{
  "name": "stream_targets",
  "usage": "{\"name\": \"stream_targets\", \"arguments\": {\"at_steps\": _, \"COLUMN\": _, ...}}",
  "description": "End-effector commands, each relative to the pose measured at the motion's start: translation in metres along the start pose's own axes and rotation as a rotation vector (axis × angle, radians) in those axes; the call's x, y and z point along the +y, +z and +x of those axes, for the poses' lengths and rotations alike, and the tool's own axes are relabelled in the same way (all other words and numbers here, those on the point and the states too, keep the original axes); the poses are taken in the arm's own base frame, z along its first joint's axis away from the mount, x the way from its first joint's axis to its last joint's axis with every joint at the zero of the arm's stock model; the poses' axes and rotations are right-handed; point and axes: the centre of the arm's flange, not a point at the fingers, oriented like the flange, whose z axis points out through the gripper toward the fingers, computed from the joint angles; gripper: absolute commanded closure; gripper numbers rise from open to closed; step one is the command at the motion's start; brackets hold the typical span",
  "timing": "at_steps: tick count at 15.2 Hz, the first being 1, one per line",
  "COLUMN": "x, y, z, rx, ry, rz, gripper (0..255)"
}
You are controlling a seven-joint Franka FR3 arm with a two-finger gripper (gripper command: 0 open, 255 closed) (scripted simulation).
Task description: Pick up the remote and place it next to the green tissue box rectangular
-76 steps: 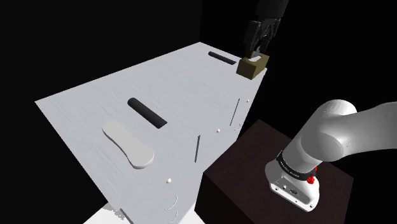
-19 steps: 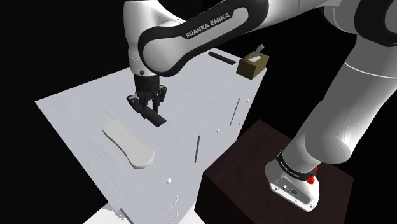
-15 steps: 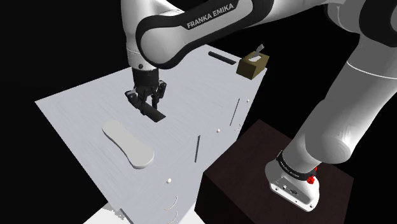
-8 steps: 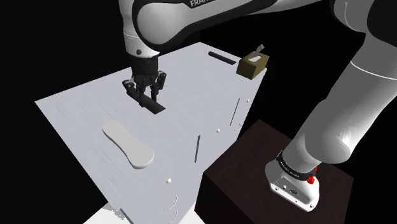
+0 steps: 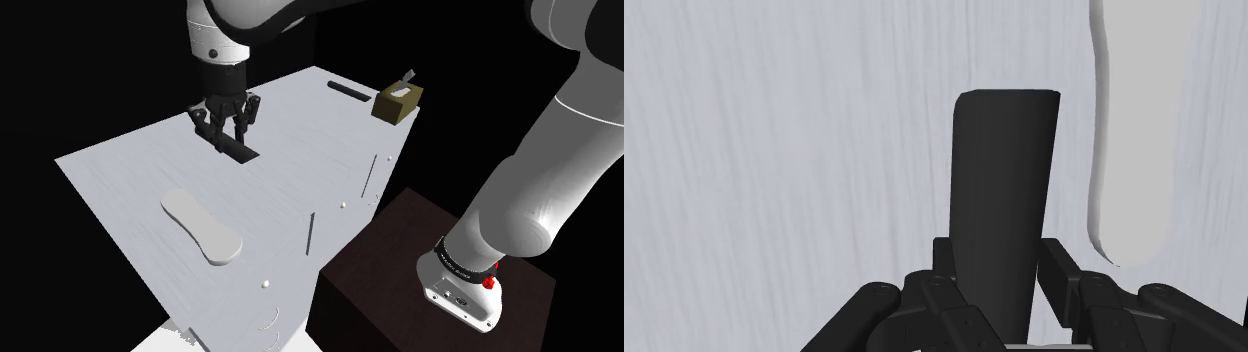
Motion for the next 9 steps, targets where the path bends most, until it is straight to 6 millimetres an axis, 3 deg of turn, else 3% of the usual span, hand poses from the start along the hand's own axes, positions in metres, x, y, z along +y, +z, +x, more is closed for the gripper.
{"name": "stream_targets", "arguments": {"at_steps": 1, "x": -0.001, "y": -0.010, "z": 0.000, "rx": 0.000, "ry": 0.000, "rz": 0.000, "gripper": 255}}
{"name": "stream_targets", "arguments": {"at_steps": 9, "x": -0.005, "y": -0.052, "z": 0.000, "rx": 0.000, "ry": 0.000, "rz": 0.000, "gripper": 255}}
